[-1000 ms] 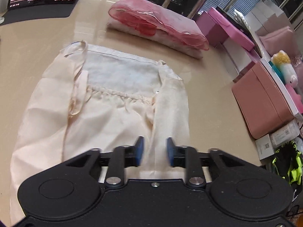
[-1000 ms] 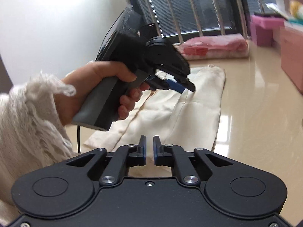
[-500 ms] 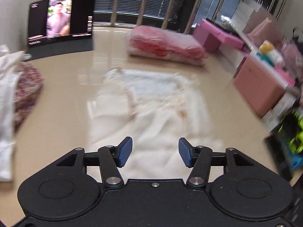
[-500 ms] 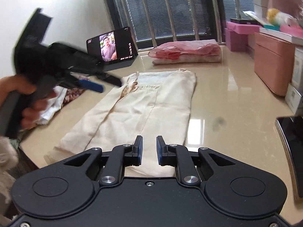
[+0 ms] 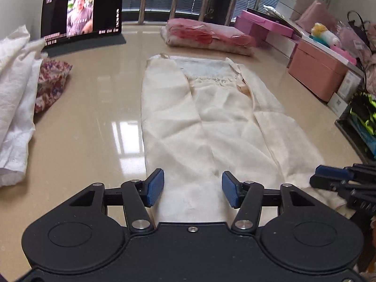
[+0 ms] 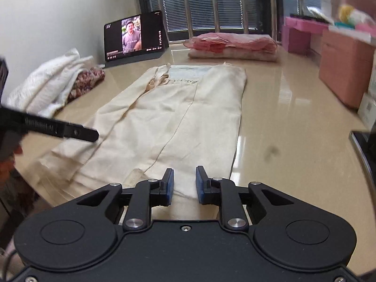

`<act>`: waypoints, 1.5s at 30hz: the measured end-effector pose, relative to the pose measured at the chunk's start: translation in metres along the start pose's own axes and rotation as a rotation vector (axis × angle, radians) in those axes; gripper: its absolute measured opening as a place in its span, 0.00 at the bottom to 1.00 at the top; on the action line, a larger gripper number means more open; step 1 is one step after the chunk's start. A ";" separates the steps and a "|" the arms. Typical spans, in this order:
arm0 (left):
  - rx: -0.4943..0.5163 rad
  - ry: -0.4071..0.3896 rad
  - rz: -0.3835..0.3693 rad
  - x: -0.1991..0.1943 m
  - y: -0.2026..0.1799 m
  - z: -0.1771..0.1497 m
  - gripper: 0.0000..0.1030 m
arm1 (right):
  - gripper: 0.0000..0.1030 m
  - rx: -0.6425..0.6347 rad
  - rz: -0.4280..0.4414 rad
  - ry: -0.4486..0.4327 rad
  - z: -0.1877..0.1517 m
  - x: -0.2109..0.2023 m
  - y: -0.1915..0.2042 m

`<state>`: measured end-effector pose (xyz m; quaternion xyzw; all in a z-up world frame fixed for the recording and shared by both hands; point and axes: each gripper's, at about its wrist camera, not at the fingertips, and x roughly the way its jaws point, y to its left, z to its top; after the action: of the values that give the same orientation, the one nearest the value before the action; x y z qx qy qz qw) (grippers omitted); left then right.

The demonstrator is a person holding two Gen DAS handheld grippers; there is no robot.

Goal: Fold clothes
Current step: 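Move both grippers to the hem of the lengthwise-folded camisole, then close both grippers on the camisole hem and lift it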

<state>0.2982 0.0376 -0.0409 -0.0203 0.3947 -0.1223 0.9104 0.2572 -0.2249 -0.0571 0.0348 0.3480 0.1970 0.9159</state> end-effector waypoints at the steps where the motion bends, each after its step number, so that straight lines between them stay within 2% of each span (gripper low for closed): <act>1: 0.019 -0.004 0.010 -0.001 -0.003 -0.002 0.56 | 0.21 0.015 0.006 0.002 0.000 -0.001 -0.002; 4: 0.100 -0.007 0.048 -0.004 -0.017 -0.011 0.60 | 0.21 0.018 0.009 0.010 -0.001 -0.004 -0.001; 7: 0.130 -0.014 0.051 -0.010 -0.026 -0.022 0.64 | 0.21 -0.024 -0.002 0.015 -0.004 -0.009 0.004; 15: 0.142 -0.034 0.034 -0.016 -0.027 -0.029 0.66 | 0.22 -0.061 -0.012 0.022 -0.004 -0.010 0.010; 18: 0.117 -0.105 -0.009 -0.033 -0.021 -0.027 0.68 | 0.25 -0.024 -0.001 0.015 -0.001 -0.015 0.006; 19: 0.112 -0.135 -0.014 -0.041 -0.019 -0.026 0.75 | 0.25 -0.016 0.004 -0.018 -0.001 -0.022 0.005; 21: 0.133 -0.184 0.017 -0.057 -0.013 -0.024 0.82 | 0.27 -0.017 0.012 -0.083 -0.001 -0.037 0.002; 22: 0.155 -0.195 0.021 -0.064 -0.010 -0.023 0.83 | 0.33 -0.040 0.017 -0.097 0.000 -0.043 0.002; 23: 0.183 -0.197 0.018 -0.071 -0.006 -0.023 0.84 | 0.39 -0.064 0.021 -0.109 0.000 -0.050 0.002; 25: 0.243 -0.197 0.013 -0.083 0.001 -0.025 0.99 | 0.59 -0.155 0.023 -0.092 0.000 -0.060 0.003; 29: 0.436 -0.135 0.002 -0.096 0.005 -0.038 1.00 | 0.72 -0.405 0.017 -0.021 -0.008 -0.071 0.012; 31: 0.544 -0.092 -0.012 -0.097 0.000 -0.049 1.00 | 0.83 -0.535 0.027 0.027 -0.014 -0.071 0.019; 34: 0.726 -0.032 -0.040 -0.093 -0.015 -0.069 1.00 | 0.84 -0.737 0.042 0.116 -0.027 -0.063 0.033; 36: 0.873 -0.012 -0.019 -0.086 -0.027 -0.084 1.00 | 0.84 -0.874 0.048 0.157 -0.035 -0.055 0.043; 38: 1.009 -0.010 0.011 -0.077 -0.038 -0.097 1.00 | 0.84 -0.990 0.040 0.158 -0.040 -0.046 0.051; 40: 1.101 0.001 0.015 -0.068 -0.045 -0.103 1.00 | 0.84 -1.105 0.032 0.155 -0.045 -0.038 0.059; 45: 1.222 0.038 0.008 -0.046 -0.049 -0.106 1.00 | 0.84 -1.164 0.060 0.188 -0.043 -0.014 0.065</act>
<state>0.1808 0.0073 -0.0747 0.5094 0.2694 -0.3235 0.7505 0.1976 -0.1736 -0.0680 -0.4812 0.2612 0.3837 0.7436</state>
